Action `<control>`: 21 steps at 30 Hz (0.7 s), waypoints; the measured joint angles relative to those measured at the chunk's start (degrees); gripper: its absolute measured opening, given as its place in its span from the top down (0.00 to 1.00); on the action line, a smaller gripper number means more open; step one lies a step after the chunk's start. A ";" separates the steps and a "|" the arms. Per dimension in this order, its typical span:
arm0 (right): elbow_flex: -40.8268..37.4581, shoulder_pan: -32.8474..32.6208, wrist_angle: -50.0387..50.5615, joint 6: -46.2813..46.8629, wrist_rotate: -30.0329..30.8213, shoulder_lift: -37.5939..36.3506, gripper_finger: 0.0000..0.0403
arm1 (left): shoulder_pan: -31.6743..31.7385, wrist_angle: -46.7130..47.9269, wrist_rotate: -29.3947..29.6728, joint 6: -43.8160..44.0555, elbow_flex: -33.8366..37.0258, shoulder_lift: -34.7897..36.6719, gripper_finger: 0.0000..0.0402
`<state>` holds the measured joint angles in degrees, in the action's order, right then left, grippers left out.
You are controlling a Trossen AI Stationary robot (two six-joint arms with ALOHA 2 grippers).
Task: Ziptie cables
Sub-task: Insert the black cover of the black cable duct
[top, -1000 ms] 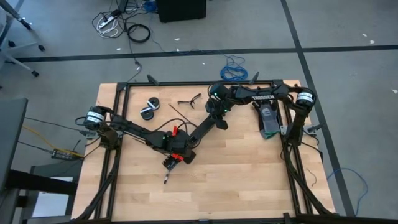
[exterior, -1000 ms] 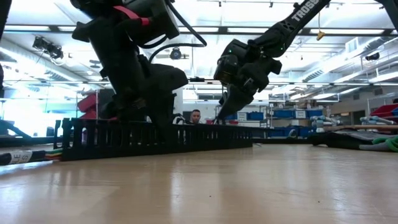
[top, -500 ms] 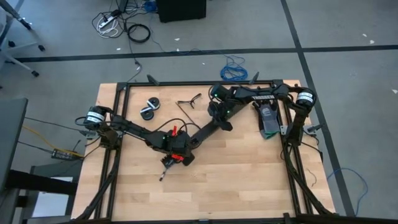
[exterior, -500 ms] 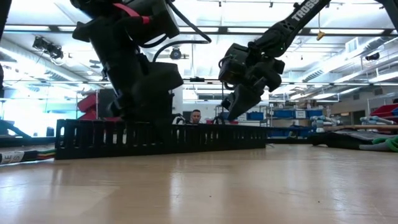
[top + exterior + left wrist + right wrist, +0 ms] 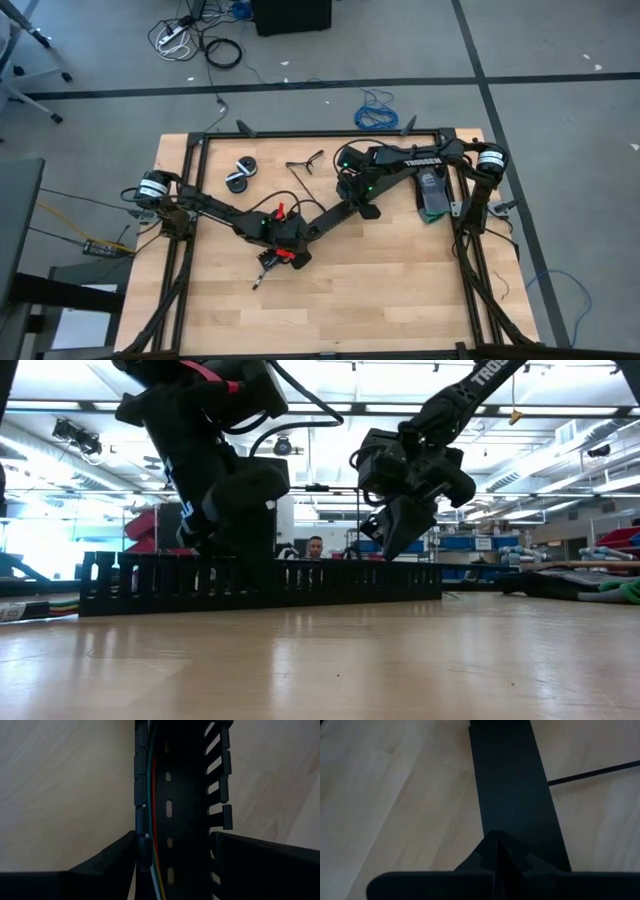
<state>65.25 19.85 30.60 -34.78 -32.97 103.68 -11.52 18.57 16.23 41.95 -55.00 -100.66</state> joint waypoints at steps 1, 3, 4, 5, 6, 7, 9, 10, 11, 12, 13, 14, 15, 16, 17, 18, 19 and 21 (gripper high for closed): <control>0.00 -0.17 -0.31 0.06 -0.02 0.00 1.00 | -0.03 -0.01 0.00 0.01 0.00 0.00 0.40; 0.00 -0.30 -0.55 0.33 0.15 0.00 1.00 | -0.04 -0.07 -0.04 0.02 0.00 0.02 0.40; 0.00 -0.30 -0.55 0.45 0.13 0.00 1.00 | -0.05 -0.11 -0.02 0.02 0.00 0.02 0.40; 0.00 -0.30 -0.54 0.47 0.14 0.00 1.00 | -0.04 -0.18 -0.01 0.02 0.00 0.02 0.40; 0.00 -0.30 -0.55 0.59 0.15 0.00 1.00 | -0.04 -0.22 -0.02 0.02 0.00 0.02 0.40; 0.00 -0.30 -0.54 0.63 0.15 0.00 1.00 | -0.04 -0.22 0.00 0.02 0.00 0.02 0.40; 0.00 -0.30 -0.53 0.65 0.15 0.00 1.00 | -0.04 -0.24 0.00 0.02 0.00 0.02 0.40; 0.00 -0.30 -0.53 0.65 0.18 0.00 1.00 | -0.04 -0.26 0.00 0.02 0.00 0.02 0.40; 0.00 -0.30 -0.56 0.65 0.17 0.00 1.00 | -0.04 -0.27 0.00 0.03 0.00 0.01 0.40; 0.00 -0.30 -0.68 0.66 0.18 0.02 1.00 | -0.04 -0.27 0.00 0.03 0.00 0.00 0.40; 0.00 -0.30 -1.10 0.72 0.18 0.02 1.00 | -0.04 -0.26 0.00 0.03 0.00 0.02 0.40; -0.04 -0.24 -1.32 1.04 0.26 -0.30 1.00 | -0.04 -0.27 0.00 0.03 0.00 0.02 0.40; -0.11 -0.23 -1.67 1.21 0.60 -0.66 1.00 | -0.04 -0.38 0.00 0.03 0.00 0.02 0.40; -0.13 -0.23 -2.40 1.61 0.67 -1.03 1.00 | -0.06 -0.51 0.00 0.03 0.00 0.00 0.40; -0.13 -0.09 -3.03 2.04 0.64 -1.60 1.00 | -0.08 -0.52 0.00 0.02 0.00 0.00 0.40; -0.13 0.06 -3.61 2.19 0.39 -2.22 1.00 | -0.10 -0.52 0.00 0.02 0.00 0.02 0.40; -0.12 0.26 -4.13 2.26 0.18 -2.85 1.00 | -0.10 -0.50 0.00 0.04 0.00 0.02 0.40; -0.11 0.77 -4.01 2.28 0.31 -3.18 1.00 | -0.10 -0.50 0.02 0.04 0.00 0.00 0.40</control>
<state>65.14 20.62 26.58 -32.50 -32.67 100.50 -11.62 18.06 16.25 42.00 -55.00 -100.66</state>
